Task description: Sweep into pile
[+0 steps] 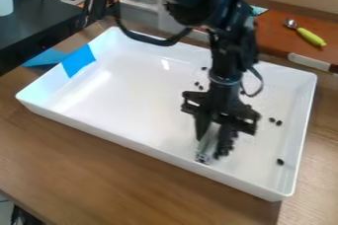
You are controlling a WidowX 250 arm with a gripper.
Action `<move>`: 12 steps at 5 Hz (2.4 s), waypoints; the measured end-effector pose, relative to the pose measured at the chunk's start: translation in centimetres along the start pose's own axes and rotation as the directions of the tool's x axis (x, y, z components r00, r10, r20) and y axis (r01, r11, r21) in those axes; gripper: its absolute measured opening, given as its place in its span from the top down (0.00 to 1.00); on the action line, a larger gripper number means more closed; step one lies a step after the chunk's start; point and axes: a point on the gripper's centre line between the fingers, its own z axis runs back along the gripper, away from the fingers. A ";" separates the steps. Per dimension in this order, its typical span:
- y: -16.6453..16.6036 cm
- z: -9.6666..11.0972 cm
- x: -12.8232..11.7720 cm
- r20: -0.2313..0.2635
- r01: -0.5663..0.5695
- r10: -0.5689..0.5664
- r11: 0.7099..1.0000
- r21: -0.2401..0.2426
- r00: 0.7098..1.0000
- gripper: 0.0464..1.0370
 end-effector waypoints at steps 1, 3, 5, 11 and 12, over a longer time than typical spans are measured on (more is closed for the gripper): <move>-2.3 0.1 -0.6 -0.029 0.012 -0.013 0.999 -0.032 1.000 0.66; -3.7 0.9 -2.0 -0.061 0.052 -0.057 0.996 -0.078 0.997 0.66; 4.9 7.6 0.6 0.017 -0.075 0.078 0.987 -0.143 0.997 0.66; 18.4 4.7 5.5 0.030 -0.002 -0.007 0.957 0.291 1.000 0.66; 17.8 3.1 6.3 -0.009 0.022 -0.020 0.939 0.343 1.000 0.66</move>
